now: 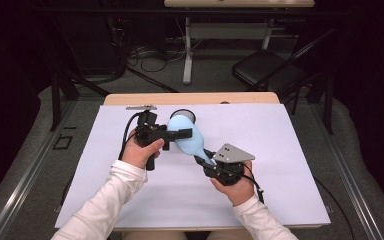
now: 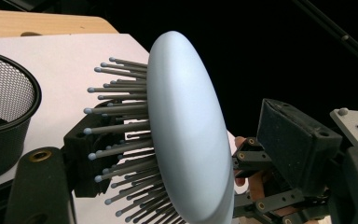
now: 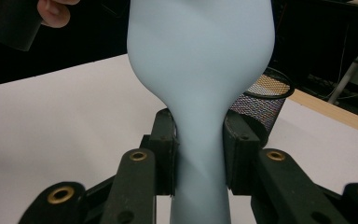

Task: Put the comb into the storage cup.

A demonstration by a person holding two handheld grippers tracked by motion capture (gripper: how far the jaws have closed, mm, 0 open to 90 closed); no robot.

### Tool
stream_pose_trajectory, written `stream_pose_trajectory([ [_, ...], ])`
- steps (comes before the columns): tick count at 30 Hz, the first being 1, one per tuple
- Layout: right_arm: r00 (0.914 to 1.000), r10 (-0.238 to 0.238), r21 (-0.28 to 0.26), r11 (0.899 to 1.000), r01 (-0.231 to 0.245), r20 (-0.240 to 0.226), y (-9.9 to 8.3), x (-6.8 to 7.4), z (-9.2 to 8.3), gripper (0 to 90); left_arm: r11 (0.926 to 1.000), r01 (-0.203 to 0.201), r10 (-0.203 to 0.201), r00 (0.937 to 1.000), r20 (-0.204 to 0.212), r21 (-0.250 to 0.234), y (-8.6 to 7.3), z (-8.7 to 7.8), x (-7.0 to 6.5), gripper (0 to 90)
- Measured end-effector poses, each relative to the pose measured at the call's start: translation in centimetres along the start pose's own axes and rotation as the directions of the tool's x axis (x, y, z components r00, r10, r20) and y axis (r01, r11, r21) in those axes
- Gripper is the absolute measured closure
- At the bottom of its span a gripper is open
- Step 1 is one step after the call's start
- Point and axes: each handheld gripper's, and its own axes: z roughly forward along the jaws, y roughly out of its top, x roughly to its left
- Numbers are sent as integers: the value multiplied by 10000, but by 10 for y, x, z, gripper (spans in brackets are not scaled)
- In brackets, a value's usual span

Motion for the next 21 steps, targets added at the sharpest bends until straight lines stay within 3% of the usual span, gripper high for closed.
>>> stream_pose_trajectory([
  [7,10000,10,-66,10000,-10,-8,0,0,-1,691,9992,378,-371,9986,365,-162,1,0,1,231],
  [9,10000,5,-78,10000,-5,-8,0,0,-1,690,9993,275,-266,9991,320,-260,1,0,1,231],
  [21,10000,55,-142,9999,-55,1,0,0,-1,691,9971,720,-704,9956,618,-237,3,0,4,262],
])
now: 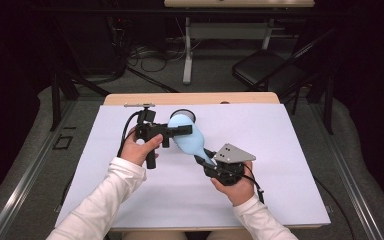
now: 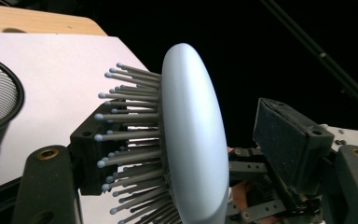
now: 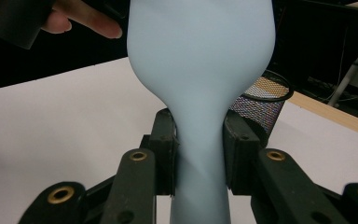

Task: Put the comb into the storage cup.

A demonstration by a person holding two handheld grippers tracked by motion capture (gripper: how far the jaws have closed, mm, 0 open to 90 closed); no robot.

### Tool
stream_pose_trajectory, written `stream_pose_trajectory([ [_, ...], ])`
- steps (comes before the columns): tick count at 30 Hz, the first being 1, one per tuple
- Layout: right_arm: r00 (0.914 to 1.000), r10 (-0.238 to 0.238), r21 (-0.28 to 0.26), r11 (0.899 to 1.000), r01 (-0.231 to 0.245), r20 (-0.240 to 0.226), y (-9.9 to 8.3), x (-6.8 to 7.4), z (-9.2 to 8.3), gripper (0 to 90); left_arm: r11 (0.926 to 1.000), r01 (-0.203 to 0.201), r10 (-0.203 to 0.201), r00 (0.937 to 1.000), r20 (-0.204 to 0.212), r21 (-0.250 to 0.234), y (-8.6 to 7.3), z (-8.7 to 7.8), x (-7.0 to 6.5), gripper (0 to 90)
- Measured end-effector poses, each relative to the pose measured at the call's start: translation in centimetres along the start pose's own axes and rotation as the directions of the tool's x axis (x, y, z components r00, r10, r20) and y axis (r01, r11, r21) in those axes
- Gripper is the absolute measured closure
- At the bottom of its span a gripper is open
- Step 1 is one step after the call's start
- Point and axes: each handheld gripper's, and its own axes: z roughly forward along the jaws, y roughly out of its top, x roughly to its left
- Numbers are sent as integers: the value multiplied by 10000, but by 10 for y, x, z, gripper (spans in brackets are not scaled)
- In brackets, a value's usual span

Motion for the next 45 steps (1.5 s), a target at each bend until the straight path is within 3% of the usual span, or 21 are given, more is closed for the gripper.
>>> stream_pose_trajectory([
  [5,10000,-17,56,10000,18,-31,-1,0,1,691,9991,398,-396,9991,-126,154,1,0,1,262],
  [12,10000,-15,51,10000,16,-42,-1,0,2,690,9977,660,-658,9977,-148,158,2,0,1,289],
  [25,10000,-53,31,10000,53,-19,-2,0,2,691,9957,922,-919,9955,-232,123,2,-1,3,368],
  [45,10000,-76,77,9999,77,-39,-3,1,3,692,9853,1690,-1684,9853,-291,232,3,-3,5,464],
])
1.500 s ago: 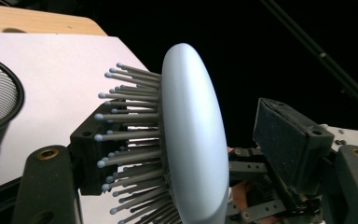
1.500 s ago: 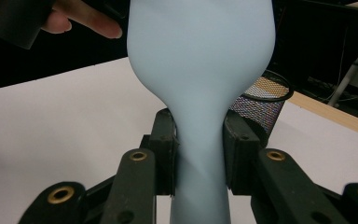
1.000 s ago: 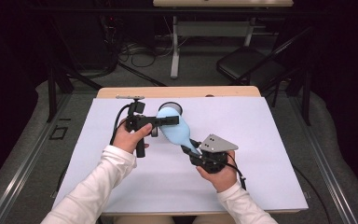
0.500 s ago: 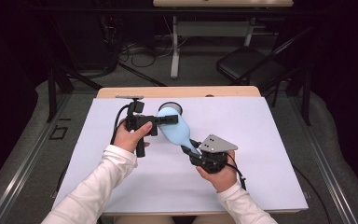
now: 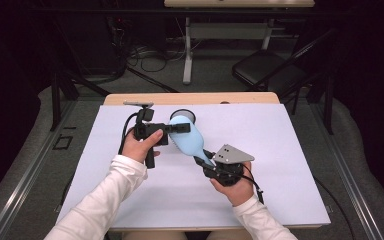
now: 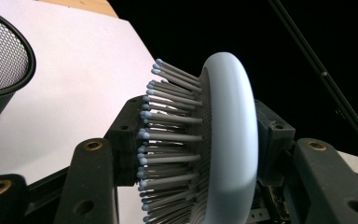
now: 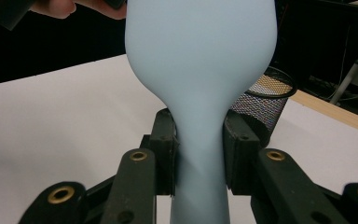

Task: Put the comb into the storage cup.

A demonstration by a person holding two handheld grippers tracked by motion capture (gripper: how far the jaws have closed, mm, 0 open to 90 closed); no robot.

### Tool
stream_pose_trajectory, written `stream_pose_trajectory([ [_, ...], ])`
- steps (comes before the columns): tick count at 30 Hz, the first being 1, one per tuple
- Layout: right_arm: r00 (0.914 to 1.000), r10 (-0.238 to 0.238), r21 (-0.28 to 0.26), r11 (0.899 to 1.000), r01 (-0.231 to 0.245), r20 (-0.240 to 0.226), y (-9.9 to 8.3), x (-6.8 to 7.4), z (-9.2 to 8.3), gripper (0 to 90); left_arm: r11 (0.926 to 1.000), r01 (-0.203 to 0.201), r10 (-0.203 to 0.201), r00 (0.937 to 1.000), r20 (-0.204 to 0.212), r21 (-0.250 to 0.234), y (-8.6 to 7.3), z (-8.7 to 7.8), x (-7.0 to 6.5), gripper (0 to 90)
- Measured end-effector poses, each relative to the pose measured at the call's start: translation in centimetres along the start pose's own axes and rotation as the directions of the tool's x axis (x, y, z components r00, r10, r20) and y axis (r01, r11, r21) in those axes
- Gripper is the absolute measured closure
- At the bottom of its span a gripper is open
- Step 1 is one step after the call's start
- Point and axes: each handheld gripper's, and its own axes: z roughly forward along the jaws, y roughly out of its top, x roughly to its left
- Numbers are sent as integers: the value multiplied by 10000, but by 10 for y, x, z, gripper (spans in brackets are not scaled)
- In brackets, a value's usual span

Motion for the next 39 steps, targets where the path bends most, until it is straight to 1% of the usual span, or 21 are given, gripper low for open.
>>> stream_pose_trajectory([
  [1,10000,-10,4,10000,10,5,0,0,0,692,10000,-38,38,10000,26,12,0,0,1,465],
  [3,10000,-11,15,10000,11,6,0,0,0,691,10000,30,-30,10000,20,38,0,0,1,466],
  [5,10000,-22,24,10000,22,-11,0,0,0,691,9998,202,-202,9998,40,51,0,0,1,468],
  [6,10000,-23,26,10000,23,-4,-1,0,0,691,9998,184,-185,9998,53,81,1,0,2,470],
  [8,10000,-10,28,10000,10,-16,-1,0,1,691,9994,328,-328,9994,65,96,1,0,2,471],
  [16,9999,129,135,9998,-128,-102,-1,0,2,691,9979,610,-608,9981,-84,202,1,0,3,477],
  [17,9998,155,140,9998,-154,-111,-1,0,3,690,9979,599,-597,9982,-95,233,1,0,4,478],
  [19,9997,195,182,9996,-193,-127,-2,-1,3,690,9966,781,-777,9968,-162,256,1,0,4,479],
  [22,9995,281,223,9994,-277,-166,-2,-1,4,690,9955,911,-906,9957,-195,276,1,1,4,480],
  [25,9993,331,247,9992,-326,-193,-2,-1,4,689,9952,931,-924,9955,-218,286,2,1,5,481],
  [26,9992,345,250,9991,-341,-187,-2,-1,4,689,9944,1023,-1017,9946,-225,269,2,1,4,481],
  [29,9990,403,251,9989,-397,-212,-2,-1,4,688,9933,1122,-1116,9935,-226,271,2,1,4,482],
  [39,9980,596,255,9979,-590,-227,-1,-2,4,682,9926,1163,-1152,9929,-307,351,4,3,3,487],
])
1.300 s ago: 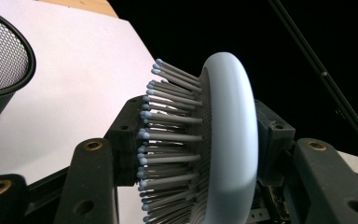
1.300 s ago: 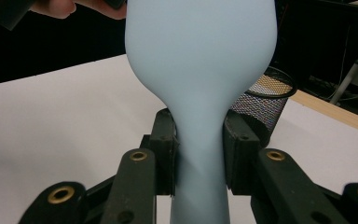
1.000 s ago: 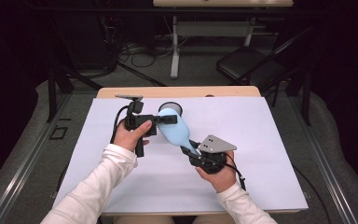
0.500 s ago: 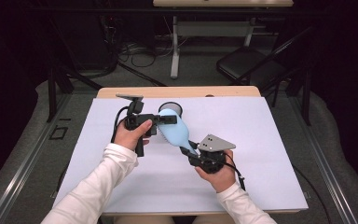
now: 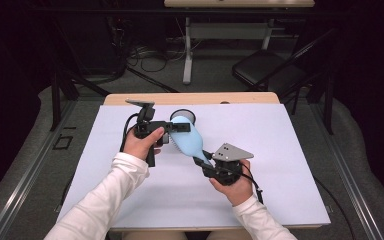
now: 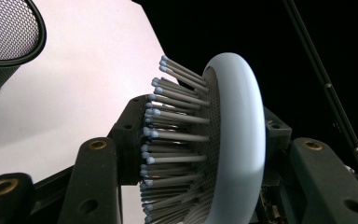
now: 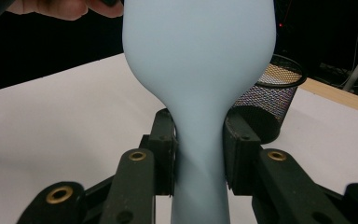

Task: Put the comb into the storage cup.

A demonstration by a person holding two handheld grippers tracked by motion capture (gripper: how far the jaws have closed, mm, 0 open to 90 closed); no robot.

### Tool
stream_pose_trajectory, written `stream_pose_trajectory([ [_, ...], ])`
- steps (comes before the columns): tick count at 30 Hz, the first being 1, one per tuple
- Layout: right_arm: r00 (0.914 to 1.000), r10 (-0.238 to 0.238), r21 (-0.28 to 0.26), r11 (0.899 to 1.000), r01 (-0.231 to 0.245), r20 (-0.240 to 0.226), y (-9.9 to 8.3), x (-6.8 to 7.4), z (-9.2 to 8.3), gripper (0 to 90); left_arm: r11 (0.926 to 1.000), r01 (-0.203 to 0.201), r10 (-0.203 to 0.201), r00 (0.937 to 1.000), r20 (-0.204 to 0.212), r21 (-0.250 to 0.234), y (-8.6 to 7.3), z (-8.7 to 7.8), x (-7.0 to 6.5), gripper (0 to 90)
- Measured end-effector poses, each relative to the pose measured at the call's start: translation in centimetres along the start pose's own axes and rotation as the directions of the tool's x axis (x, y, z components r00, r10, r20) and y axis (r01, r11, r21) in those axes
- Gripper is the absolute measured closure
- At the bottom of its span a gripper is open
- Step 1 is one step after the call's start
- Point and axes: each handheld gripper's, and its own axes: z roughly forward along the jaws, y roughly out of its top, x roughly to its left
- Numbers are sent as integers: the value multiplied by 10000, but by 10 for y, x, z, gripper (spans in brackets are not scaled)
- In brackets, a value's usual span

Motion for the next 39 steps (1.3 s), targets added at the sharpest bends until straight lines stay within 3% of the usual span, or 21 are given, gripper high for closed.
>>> stream_pose_trajectory([
  [17,9997,225,-30,9997,-225,-55,0,-4,1,609,9998,194,-193,9997,-129,80,5,4,-2,493],
  [39,9997,246,206,9995,-245,-26,5,-7,5,404,9994,-62,55,9997,-221,-327,13,1,0,492],
])
